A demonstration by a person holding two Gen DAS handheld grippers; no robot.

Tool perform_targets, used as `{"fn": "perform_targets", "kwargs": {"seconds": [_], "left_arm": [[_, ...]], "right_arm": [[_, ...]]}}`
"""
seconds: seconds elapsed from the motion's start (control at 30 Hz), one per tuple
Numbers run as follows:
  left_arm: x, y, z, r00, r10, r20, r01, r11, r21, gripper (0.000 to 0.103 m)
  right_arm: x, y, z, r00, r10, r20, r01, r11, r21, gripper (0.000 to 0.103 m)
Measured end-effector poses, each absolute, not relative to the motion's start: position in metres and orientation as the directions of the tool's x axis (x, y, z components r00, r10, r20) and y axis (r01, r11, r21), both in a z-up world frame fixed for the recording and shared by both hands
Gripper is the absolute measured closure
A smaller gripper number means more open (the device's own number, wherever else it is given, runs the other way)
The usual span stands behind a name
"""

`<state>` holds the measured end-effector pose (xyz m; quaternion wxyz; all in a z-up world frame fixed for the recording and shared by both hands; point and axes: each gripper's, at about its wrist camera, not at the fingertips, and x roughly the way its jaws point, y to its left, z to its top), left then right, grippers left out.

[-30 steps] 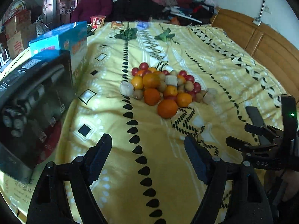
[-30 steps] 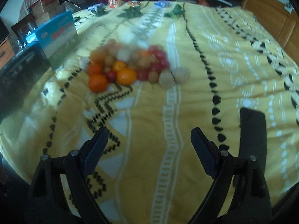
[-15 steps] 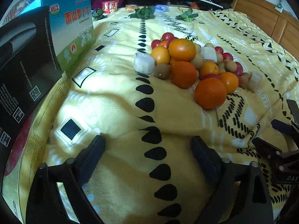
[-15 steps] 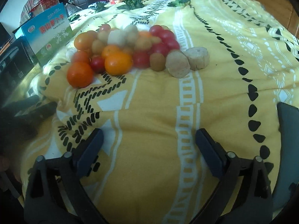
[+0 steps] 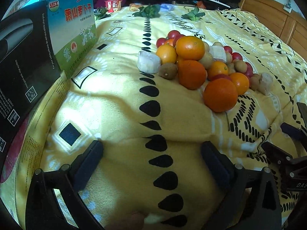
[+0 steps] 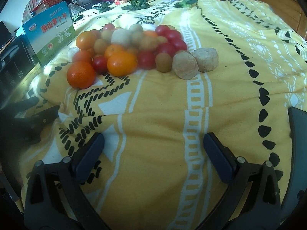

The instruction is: Organize fruits

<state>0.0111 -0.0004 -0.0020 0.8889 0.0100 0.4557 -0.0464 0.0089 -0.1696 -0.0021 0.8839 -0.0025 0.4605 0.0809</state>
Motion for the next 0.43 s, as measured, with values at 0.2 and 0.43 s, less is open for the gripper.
{"fn": "perform_targets", "kwargs": {"seconds": [0.2,0.43], "left_arm": [[0.0114,-0.0006,-0.0026,0.581,-0.076,-0.81,0.092,0.995,-0.027,0.0],[0.0113,-0.0024,-0.0023,0.588,-0.068,-0.806,0.092,0.996,-0.017,0.0]], "right_arm": [[0.0088,-0.1692,-0.0021,0.564,0.138,-0.814,-0.145,0.987,0.067,0.0],[0.0086,-0.1695,-0.0022,0.564,0.138,-0.814,-0.145,0.987,0.067,0.0]]}}
